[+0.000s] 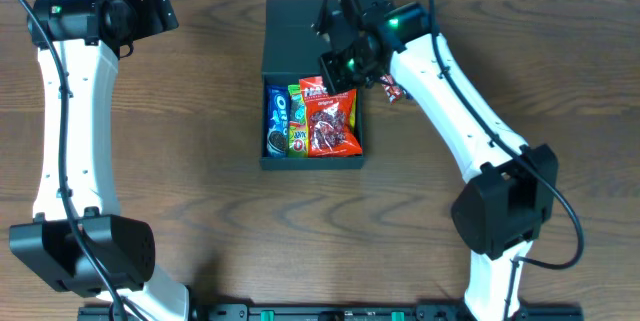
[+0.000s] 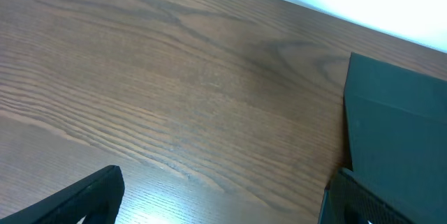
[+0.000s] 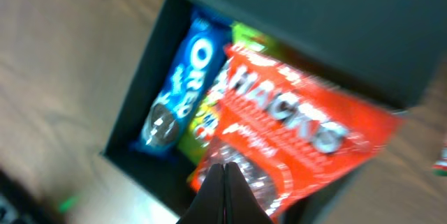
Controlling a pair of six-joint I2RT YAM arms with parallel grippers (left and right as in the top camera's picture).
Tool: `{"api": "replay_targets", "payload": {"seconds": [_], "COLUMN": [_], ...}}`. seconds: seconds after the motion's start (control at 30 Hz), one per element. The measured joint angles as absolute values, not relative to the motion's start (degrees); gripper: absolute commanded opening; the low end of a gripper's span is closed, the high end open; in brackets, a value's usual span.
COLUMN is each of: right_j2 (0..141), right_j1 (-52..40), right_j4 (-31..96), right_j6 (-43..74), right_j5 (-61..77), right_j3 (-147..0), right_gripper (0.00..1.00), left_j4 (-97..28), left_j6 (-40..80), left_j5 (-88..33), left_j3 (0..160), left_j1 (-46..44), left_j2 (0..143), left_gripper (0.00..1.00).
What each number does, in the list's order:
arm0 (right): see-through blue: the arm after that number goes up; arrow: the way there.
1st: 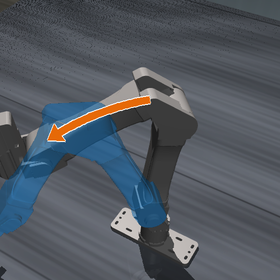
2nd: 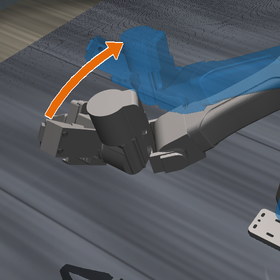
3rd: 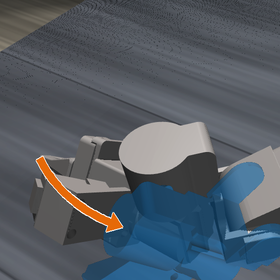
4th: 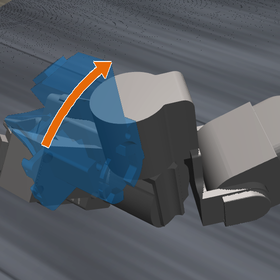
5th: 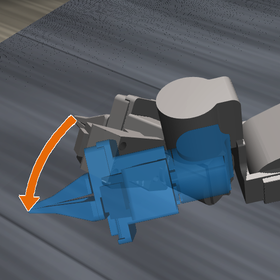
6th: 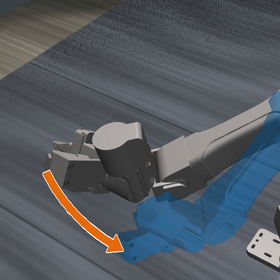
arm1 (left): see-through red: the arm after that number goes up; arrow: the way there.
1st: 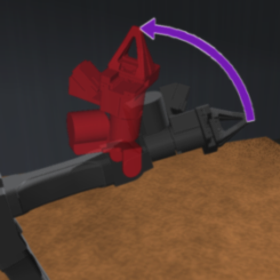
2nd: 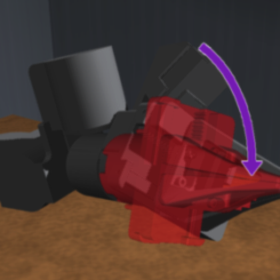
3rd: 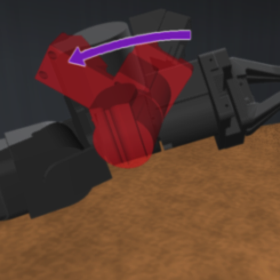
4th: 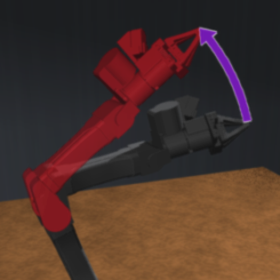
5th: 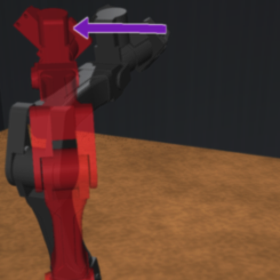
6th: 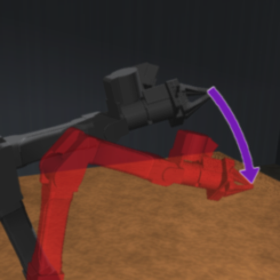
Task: Pack container
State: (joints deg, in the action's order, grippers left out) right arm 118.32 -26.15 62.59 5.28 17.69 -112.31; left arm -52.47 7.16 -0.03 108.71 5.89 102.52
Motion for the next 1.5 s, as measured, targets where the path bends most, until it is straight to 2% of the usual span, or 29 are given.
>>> {"api": "replay_targets", "payload": {"seconds": [0.47,0.7,0.87,0.97,1.03,1.1,1.17,1.2,1.37,1.5], "right_j2": [123.0,123.0,122.5,122.4,123.2,124.5,126.6,127.6,132.7,134.6], "right_j1": [-24.6,-21.1,-15.8,-10.8,-7.3,-4.4,-2.8,-2.7,-4.5,-5.2], "right_j4": [57.1,60.6,57.3,56.6,56.9,57.3,57.5,57.4,56.6,56.5], "right_j6": [5.2,5.2,5.1,4.6,4.1,2.6,0.8,-0.1,-4.0,-5.0], "right_j5": [11.8,9.1,9.0,8.4,7.8,7.2,6.7,6.5,6.3,6.6], "right_j3": [-102.6,-111.2,-119.3,-119.3,-119.1,-119.1,-119.0,-119.0,-118.3,-118.3], "right_gripper": [0.01,0.01,0.01,0.15,0.43,0.56,0.75,0.76,0.57,0.54], "left_j4": [-52.4,-52.5,-52.5,-52.5,-52.5,-52.5,-52.5,-52.5,-52.5,-52.5], "left_j6": [7.2,7.2,7.2,7.2,7.2,7.2,7.2,7.2,7.2,7.3], "left_j5": [0.0,-0.1,-0.1,-0.5,-0.9,-1.1,-1.2,-1.1,-1.3,-1.4], "left_j3": [108.7,108.7,108.7,108.7,108.7,108.7,108.7,108.7,108.7,108.7], "left_j1": [5.9,5.9,5.9,5.9,5.9,5.9,5.9,5.9,5.9,5.9], "left_j2": [102.5,102.5,102.5,102.5,102.5,102.5,102.5,102.5,102.5,102.5], "left_gripper": [0.95,0.95,0.95,0.95,0.95,0.95,0.95,0.95,0.95,0.95]}}
